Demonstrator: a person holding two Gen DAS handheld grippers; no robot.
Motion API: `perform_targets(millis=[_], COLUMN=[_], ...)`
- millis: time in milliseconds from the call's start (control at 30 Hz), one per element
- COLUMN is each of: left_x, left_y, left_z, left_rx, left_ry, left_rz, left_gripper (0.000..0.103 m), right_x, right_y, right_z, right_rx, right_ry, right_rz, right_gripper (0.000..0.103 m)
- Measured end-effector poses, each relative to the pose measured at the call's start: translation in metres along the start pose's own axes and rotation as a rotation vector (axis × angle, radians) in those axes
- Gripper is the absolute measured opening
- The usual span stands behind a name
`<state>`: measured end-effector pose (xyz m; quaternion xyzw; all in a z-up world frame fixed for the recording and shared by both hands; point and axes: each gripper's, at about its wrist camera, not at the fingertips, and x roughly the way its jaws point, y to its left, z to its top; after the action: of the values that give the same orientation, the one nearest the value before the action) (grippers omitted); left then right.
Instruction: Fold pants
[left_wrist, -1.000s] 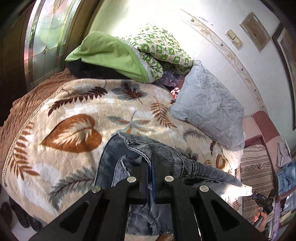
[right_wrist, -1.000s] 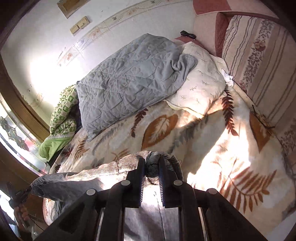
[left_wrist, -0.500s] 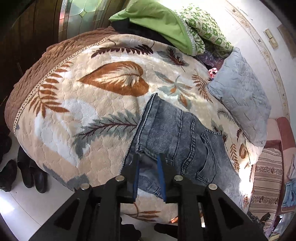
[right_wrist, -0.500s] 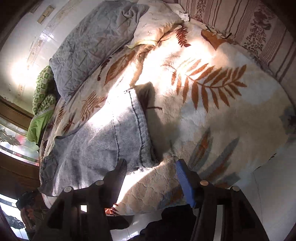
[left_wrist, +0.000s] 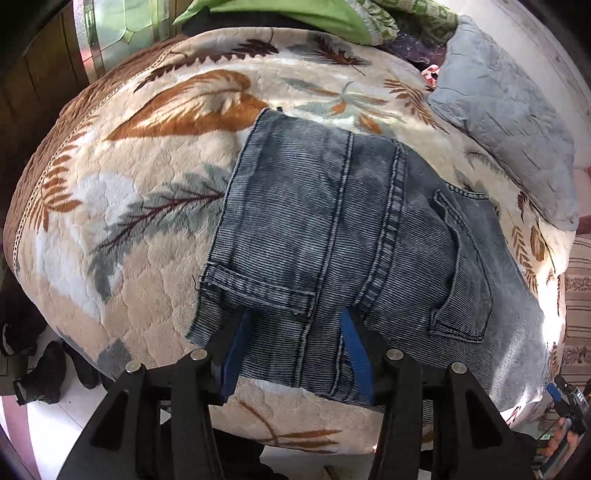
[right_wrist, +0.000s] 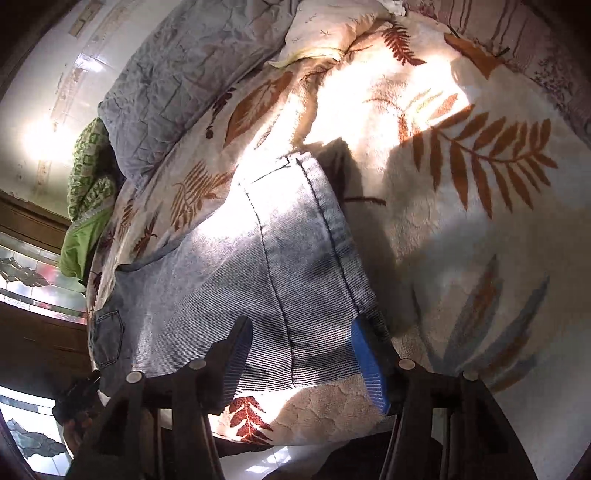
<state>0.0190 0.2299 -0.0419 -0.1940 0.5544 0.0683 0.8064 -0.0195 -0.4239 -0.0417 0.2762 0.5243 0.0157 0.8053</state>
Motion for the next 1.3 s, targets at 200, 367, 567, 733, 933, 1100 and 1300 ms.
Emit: perform_targets(millis=[200,367,567,733,933,1100,1300], left_x=[-0.046,-0.033,0.007,0.007,0.007,0.007,-0.007], left_y=[-0.027,-0.051,-0.047,-0.042,-0.041,-0.039,-0.043], left_z=[0.008,0.01,-0.002,0.0,0.0,0.0,-0.004], left_rx=[0.049,0.113,0.149,0.145,0.146,0.141,0.145], left_ry=[-0.229,-0.278,-0.253,-0.273,-0.276,-0.278,-0.342], left_rz=[-0.032,-0.059,-0.005,-0.038,-0.057,-0.069,-0.079], left_gripper=[0.053,0.066,0.066,0.066,0.067,0.068,0.068], right_x=[-0.011,0.043,0.127,0.173,0.21,0.219,0.214], right_y=[0.097,0.217,0.317,0.358,0.374,0.379,0.398], right_z=[0.025,0.021,0.01,0.017,0.014,0.012,0.017], right_rx=[-0.232,-0.463,-0.607,-0.691,-0.766,-0.802,-0.849], right_ry=[-0.068,0.013,0.107,0.116,0.154,0.154,0.055], right_rz=[0.038,0.17,0.186,0.126,0.077,0.02,-0.04], right_gripper=[0.059,0.059,0.059,0.058,0.048,0.006,0.002])
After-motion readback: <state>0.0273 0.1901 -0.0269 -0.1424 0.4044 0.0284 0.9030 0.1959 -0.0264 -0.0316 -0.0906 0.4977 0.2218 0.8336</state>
